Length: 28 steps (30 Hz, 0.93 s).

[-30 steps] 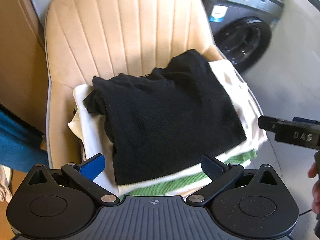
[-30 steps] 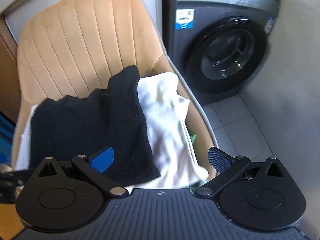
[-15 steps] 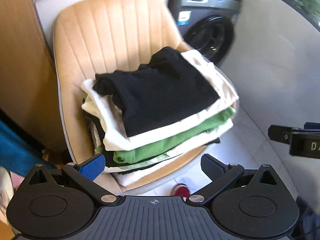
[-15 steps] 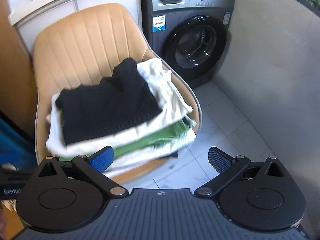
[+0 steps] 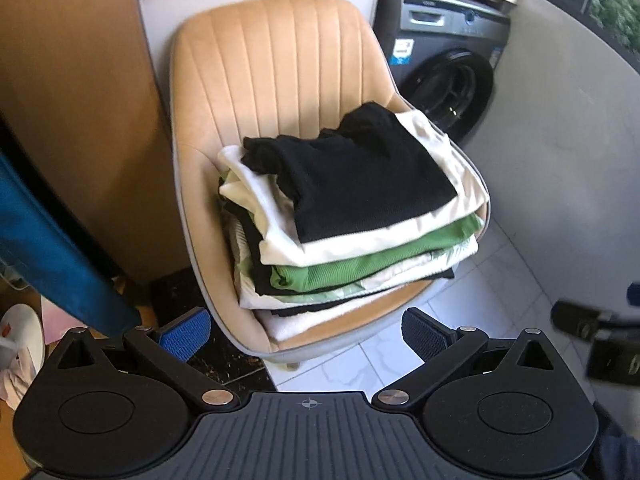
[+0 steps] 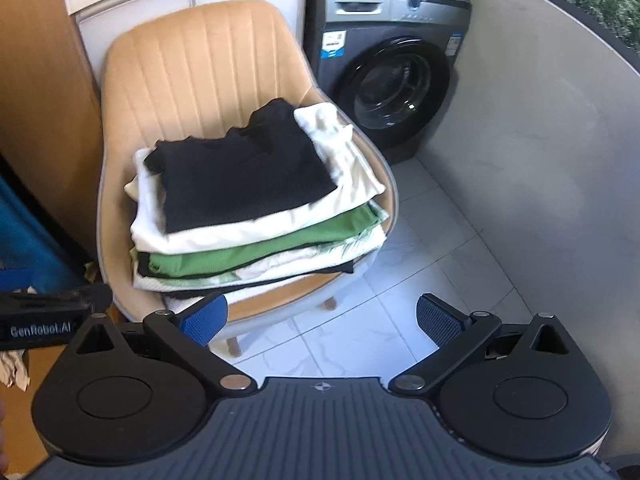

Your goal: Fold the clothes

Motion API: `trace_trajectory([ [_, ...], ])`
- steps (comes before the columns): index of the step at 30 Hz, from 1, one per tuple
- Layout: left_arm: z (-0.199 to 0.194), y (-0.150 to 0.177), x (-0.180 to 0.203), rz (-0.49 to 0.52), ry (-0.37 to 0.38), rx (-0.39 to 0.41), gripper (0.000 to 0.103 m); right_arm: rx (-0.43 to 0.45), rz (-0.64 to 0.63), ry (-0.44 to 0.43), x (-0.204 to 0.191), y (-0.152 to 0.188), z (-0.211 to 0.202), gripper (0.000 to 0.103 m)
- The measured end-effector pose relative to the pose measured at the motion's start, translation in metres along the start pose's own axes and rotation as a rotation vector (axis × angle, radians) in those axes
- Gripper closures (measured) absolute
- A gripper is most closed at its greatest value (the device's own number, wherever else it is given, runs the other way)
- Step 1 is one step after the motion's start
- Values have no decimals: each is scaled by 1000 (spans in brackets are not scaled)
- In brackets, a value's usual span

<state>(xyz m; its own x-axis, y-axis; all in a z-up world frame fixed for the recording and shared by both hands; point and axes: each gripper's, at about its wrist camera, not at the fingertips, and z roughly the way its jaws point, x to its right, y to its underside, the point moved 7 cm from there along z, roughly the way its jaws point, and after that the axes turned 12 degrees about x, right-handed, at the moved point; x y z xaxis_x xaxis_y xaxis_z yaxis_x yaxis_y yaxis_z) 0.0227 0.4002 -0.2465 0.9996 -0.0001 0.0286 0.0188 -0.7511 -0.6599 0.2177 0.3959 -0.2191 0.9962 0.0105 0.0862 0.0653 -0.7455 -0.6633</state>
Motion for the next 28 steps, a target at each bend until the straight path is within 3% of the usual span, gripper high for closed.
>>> trace_trajectory([
  [19,3,-1,49,-24,-12,-34,1,11,-21,-4,44,-5,1,0],
  [28,2,-9,81,8,20,2,1,2,27,6,70,-5,3,0],
])
